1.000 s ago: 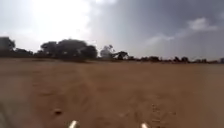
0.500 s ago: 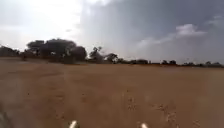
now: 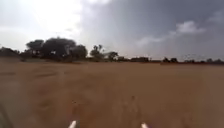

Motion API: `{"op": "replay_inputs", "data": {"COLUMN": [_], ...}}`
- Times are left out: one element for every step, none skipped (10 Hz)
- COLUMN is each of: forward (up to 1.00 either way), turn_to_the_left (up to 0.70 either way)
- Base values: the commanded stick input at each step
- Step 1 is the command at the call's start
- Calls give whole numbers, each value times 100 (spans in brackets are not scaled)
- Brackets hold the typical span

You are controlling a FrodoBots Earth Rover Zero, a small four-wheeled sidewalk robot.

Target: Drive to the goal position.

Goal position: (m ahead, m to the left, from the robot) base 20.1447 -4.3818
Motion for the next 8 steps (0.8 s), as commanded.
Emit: {"op": "replay_inputs", "data": {"forward": [100,100,100,100,100,100,100,100], "turn_to_the_left": [0,0,0,0,0,0,-3,-16]}}
